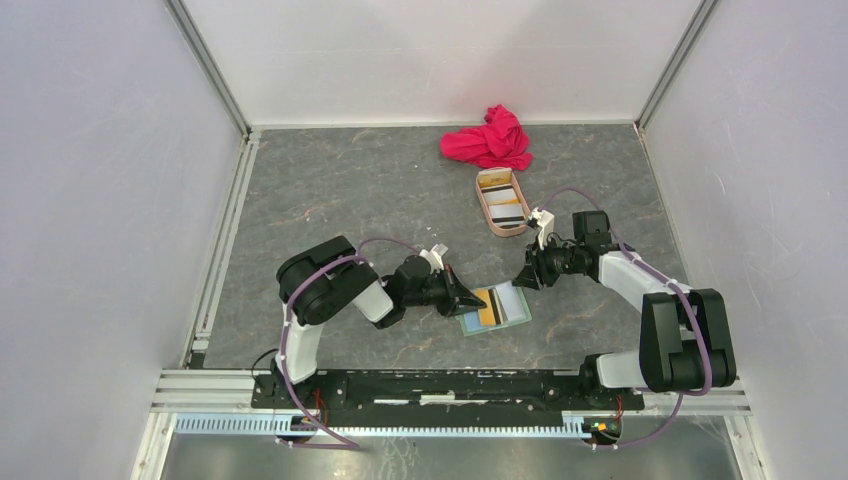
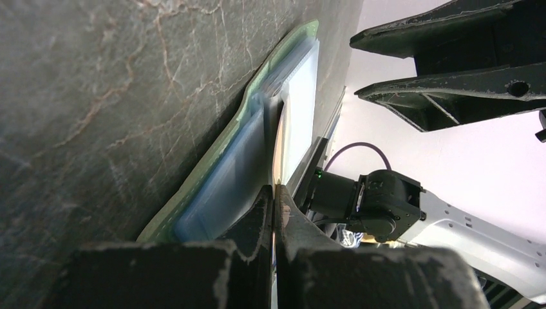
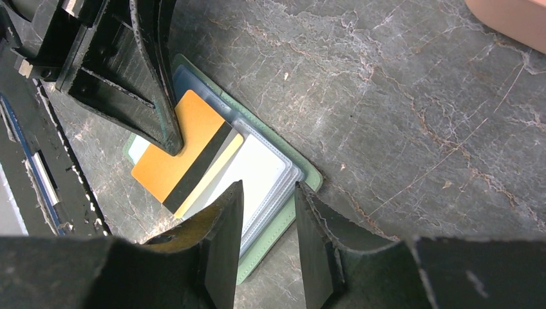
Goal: Put the credit cards into the card holder
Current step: Insert the credit card into the card holder.
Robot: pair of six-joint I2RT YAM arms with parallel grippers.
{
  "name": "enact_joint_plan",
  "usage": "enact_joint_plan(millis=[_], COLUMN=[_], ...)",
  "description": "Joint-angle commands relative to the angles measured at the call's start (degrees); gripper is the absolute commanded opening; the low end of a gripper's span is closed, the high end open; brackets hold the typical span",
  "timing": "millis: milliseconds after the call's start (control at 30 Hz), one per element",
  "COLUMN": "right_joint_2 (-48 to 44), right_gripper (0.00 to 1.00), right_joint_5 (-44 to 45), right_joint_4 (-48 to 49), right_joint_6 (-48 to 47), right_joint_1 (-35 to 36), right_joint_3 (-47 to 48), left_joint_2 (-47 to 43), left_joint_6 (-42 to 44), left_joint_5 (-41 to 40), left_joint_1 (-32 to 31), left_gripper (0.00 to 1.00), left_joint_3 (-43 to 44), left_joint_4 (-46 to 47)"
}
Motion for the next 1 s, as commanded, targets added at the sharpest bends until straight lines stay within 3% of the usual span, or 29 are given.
enact_joint_plan(millis=[0,967], right_joint_2=[0.2,0.5], right_gripper=[0.41,0.41], right_joint_5=[0.8,1.2], right_joint_4=[0.3,0.6], right_joint_6=[-1.0,-0.9], right_joint_1=[0.4,0.9], right_joint_3=[2.1,2.0], left_joint_2=[0.1,-0.5], left_joint_6=[4.2,2.9], left_joint_5=[-3.6,-12.0], left_joint_1=[0.3,-2.7], left_gripper=[0.02,0.02], left_joint_3=[1.1,-1.7], left_joint_4=[-3.0,1.9])
